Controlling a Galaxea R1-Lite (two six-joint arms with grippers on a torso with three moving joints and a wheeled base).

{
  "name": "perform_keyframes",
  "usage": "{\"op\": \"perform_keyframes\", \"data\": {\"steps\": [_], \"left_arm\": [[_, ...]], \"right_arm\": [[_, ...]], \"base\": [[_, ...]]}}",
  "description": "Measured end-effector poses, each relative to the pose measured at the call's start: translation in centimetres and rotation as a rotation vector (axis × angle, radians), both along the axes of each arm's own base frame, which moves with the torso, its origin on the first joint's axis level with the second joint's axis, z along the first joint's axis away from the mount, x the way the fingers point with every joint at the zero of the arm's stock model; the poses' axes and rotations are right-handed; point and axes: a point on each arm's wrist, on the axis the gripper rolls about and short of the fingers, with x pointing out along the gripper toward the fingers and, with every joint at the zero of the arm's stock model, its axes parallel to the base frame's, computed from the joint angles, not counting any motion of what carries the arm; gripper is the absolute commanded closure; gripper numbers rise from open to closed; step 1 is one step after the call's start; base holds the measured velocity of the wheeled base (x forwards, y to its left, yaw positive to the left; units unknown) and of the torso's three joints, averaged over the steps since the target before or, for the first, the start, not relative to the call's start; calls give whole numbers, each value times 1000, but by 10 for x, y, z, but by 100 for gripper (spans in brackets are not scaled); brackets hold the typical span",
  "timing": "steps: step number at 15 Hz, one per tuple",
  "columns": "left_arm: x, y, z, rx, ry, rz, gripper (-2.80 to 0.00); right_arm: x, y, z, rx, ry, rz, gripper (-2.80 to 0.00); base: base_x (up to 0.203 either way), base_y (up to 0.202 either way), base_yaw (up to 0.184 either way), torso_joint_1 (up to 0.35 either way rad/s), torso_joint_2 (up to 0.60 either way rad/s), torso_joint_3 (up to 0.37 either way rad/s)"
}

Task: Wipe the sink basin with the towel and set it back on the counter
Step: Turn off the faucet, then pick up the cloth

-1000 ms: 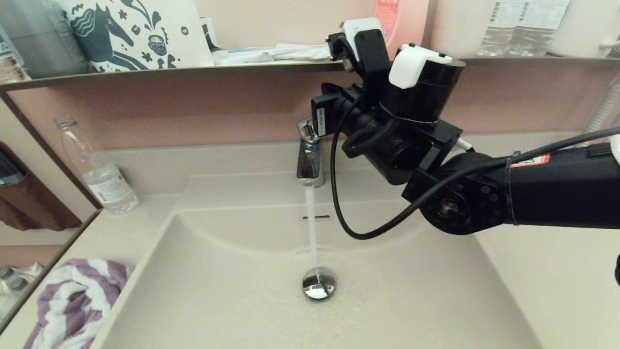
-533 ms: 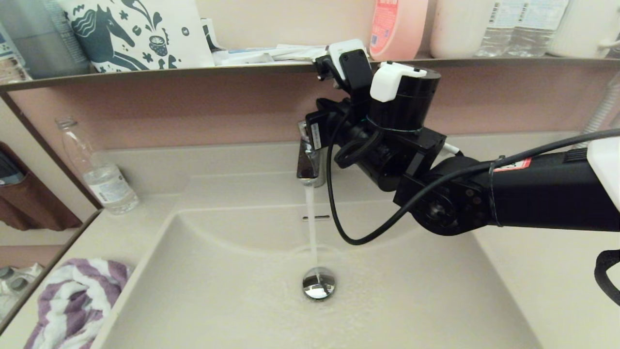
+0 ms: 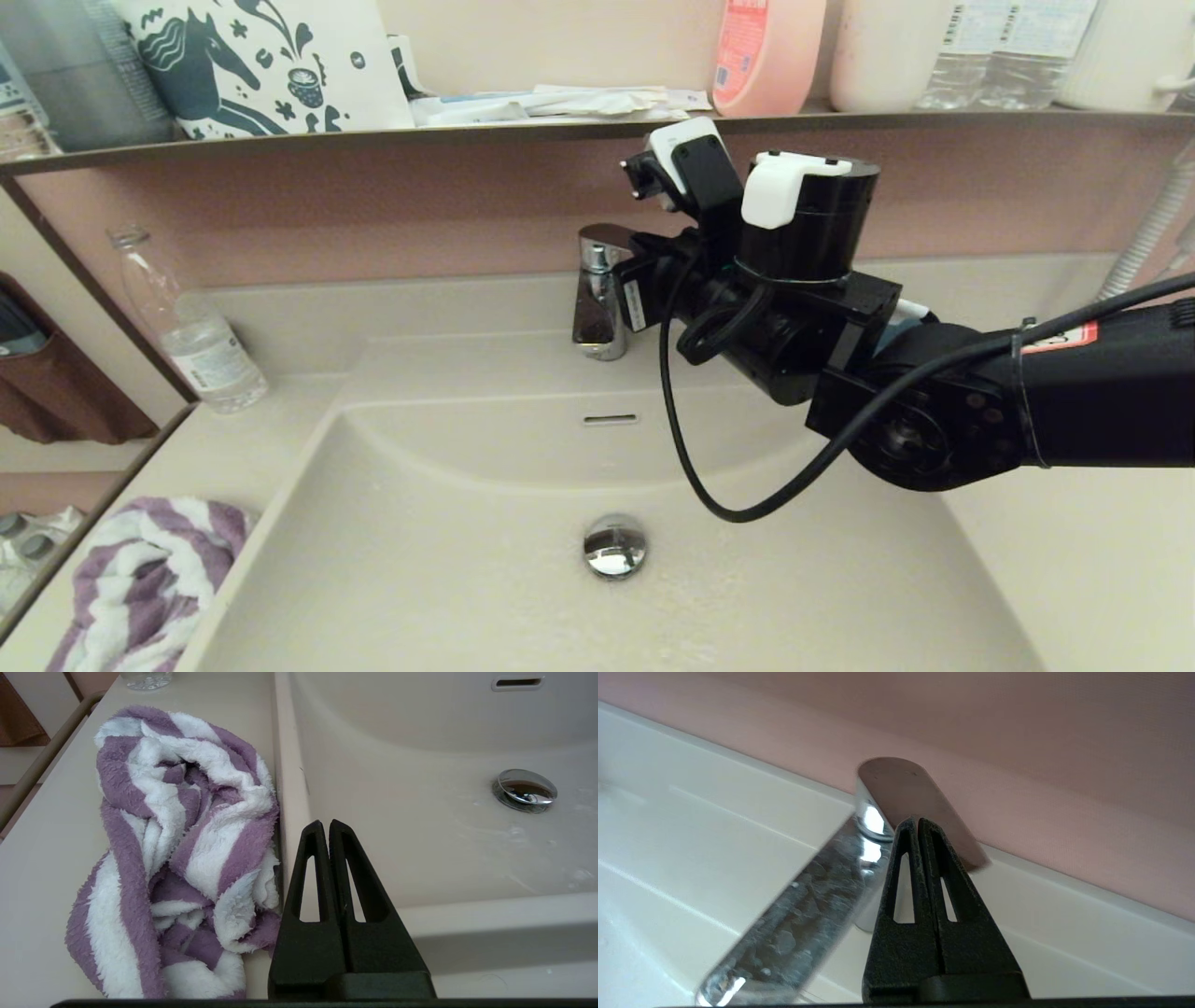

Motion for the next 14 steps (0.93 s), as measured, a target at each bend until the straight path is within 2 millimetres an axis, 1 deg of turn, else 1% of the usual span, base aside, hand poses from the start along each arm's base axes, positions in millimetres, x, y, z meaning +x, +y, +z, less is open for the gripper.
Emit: {"op": "perform_keyframes", "data": {"steps": [3, 4, 6, 8, 10, 11, 12, 13, 14], "left_arm": [[0, 0, 0, 0, 0, 0, 0], [0, 0, 0, 0, 0, 0, 0], [0, 0, 0, 0, 0, 0, 0], [0, 0, 0, -1, 0, 0, 0], [0, 0, 0, -1, 0, 0, 0], [0, 0, 0, 0, 0, 0, 0], [0, 0, 0, -1, 0, 0, 0], [0, 0, 0, -1, 0, 0, 0], [0, 0, 0, 0, 0, 0, 0]], "right_arm": [[-15, -12, 19, 33, -26, 4, 0], [-22, -20, 19, 27, -17, -2, 0], [-34, -42, 13, 2, 16, -48, 0], [-41, -80, 7, -12, 50, -139, 0], [-45, -136, 8, 15, 65, -290, 0], [-50, -164, 11, 40, 57, -369, 0], [-60, -188, 16, 68, 43, -432, 0], [-75, -210, 20, 96, 24, -491, 0], [-91, -227, 22, 117, 5, -536, 0]], "base": [[0, 0, 0, 0, 0, 0], [0, 0, 0, 0, 0, 0], [0, 0, 0, 0, 0, 0], [0, 0, 0, 0, 0, 0], [0, 0, 0, 0, 0, 0], [0, 0, 0, 0, 0, 0], [0, 0, 0, 0, 0, 0], [0, 0, 0, 0, 0, 0], [0, 0, 0, 0, 0, 0]]}}
